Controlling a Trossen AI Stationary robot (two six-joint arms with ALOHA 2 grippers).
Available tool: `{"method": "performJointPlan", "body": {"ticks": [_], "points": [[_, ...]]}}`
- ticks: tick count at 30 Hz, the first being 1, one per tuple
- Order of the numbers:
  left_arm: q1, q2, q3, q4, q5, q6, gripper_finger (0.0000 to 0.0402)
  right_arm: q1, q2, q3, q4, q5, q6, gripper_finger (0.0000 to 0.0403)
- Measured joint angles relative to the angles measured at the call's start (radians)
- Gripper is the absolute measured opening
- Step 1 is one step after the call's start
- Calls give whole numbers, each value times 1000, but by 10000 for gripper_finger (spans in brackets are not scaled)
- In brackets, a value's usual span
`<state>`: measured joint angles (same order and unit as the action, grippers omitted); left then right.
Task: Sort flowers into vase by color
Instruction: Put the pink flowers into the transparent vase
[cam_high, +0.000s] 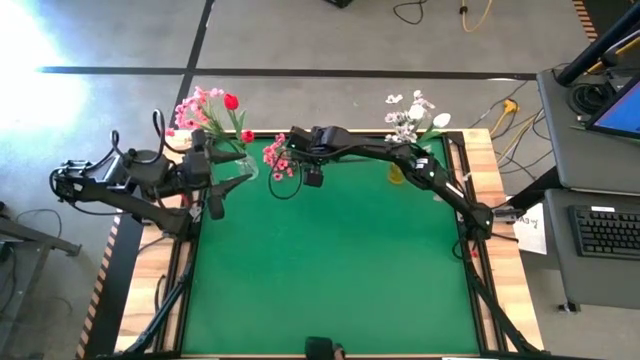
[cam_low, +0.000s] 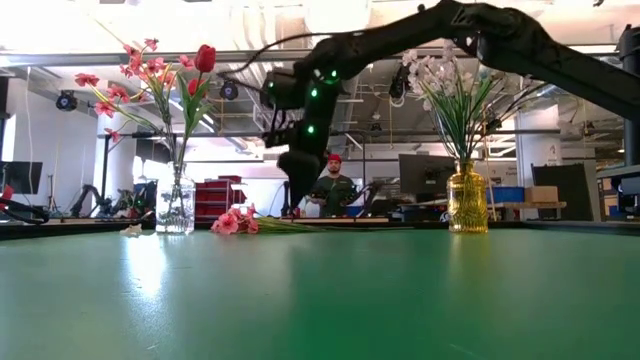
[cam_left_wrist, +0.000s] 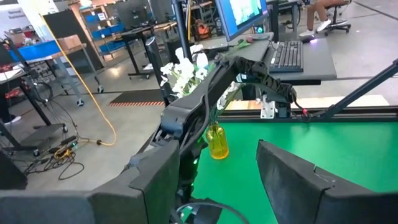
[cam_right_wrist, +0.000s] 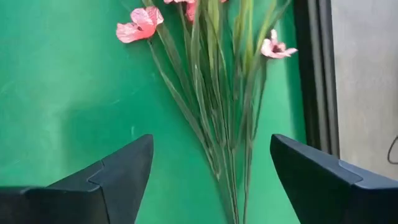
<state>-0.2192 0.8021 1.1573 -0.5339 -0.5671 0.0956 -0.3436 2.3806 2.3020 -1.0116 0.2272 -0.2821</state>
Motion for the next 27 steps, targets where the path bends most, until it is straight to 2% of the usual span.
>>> {"method": "performJointPlan", "body": {"ticks": [15,27], "points": [[0,5,-8,-7,0,0,200,-18,77,0,96,9,-65,322],[0,8,-8,-7,0,0,200,-63,87,-3,112,8,-93,320]]}}
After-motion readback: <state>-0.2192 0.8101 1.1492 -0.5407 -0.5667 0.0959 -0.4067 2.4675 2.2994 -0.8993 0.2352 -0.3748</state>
